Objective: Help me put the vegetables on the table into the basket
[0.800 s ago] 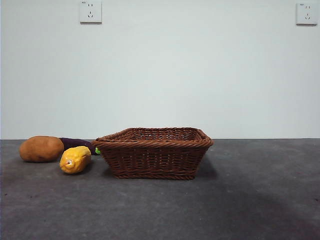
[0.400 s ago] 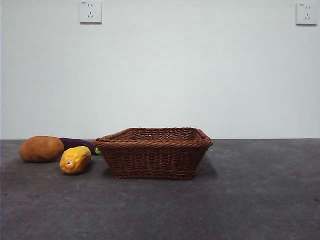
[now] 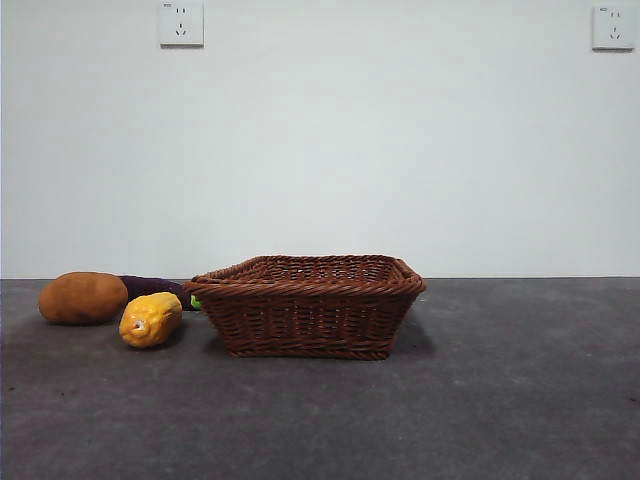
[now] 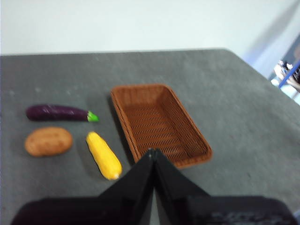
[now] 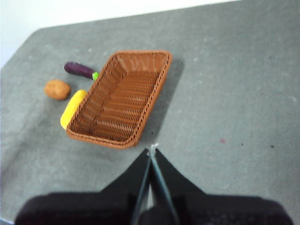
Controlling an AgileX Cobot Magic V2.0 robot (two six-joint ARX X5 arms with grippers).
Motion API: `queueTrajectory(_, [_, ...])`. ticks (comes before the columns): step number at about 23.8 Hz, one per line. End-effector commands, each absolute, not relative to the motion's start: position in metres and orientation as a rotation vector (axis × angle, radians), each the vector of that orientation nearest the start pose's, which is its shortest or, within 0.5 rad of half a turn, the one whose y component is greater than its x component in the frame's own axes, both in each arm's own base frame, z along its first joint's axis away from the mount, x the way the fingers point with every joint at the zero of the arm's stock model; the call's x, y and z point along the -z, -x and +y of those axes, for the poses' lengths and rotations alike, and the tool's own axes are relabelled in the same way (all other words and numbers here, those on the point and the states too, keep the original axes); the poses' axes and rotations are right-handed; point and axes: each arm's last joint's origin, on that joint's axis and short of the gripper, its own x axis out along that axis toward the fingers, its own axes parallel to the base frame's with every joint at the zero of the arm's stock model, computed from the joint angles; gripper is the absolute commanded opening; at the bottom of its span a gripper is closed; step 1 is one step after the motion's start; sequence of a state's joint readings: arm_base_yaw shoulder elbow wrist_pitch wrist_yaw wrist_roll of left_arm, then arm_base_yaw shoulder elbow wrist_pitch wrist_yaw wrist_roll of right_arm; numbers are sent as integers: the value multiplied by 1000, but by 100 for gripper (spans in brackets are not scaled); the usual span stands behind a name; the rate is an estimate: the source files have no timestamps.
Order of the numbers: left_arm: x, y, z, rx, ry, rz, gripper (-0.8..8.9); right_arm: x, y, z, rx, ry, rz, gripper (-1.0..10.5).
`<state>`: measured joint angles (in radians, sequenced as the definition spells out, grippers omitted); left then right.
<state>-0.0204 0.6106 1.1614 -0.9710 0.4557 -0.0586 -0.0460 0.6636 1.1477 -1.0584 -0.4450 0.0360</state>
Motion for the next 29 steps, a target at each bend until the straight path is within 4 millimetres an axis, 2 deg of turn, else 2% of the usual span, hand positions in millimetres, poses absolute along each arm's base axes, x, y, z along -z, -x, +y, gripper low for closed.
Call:
queueTrajectory(1, [-396,-70,-16,483,116,453,0,-384,-81,9,-394,-158,572,3])
queueTrajectory(3, [-395,-74,-17,529,127,478,48,-384,-82,10,-414,-158,578,59])
queueTrajectory(4, [-395,-77,-19,563,136,487,202,-384,-82,10,-428,-163,579,171])
queueTrajectory(5, [-395,-79,-19,576,141,494,386,-384,-83,10,-439,-168,582,280])
queueTrajectory(6, [-395,-81,-19,577,143,501,600,-384,-83,10,-445,-171,586,436])
queueTrajectory(7, [-395,-84,-20,587,147,506,663,-384,-84,10,-445,-173,594,559])
queueTrajectory(8, [-395,-86,-20,602,153,513,660,-383,-84,10,-446,-175,599,605])
queueTrajectory(13, [-392,-98,-21,615,169,554,660,-381,-95,11,-478,-190,636,603])
queueTrajectory(16, [-391,-106,-22,614,172,567,660,-378,-110,11,-506,-215,679,603])
queueTrajectory(19, [-391,-116,-22,614,172,564,660,-375,-135,15,-576,-234,699,599])
queueTrajectory(23, [-386,-130,-23,611,183,604,660,-366,-190,33,-594,-212,772,598])
queueTrajectory(26, [-386,-134,-23,611,182,601,660,-351,-241,59,-589,-190,846,598])
queueTrajectory(29, [-386,-136,-23,610,184,599,660,-328,-298,91,-576,-155,934,598])
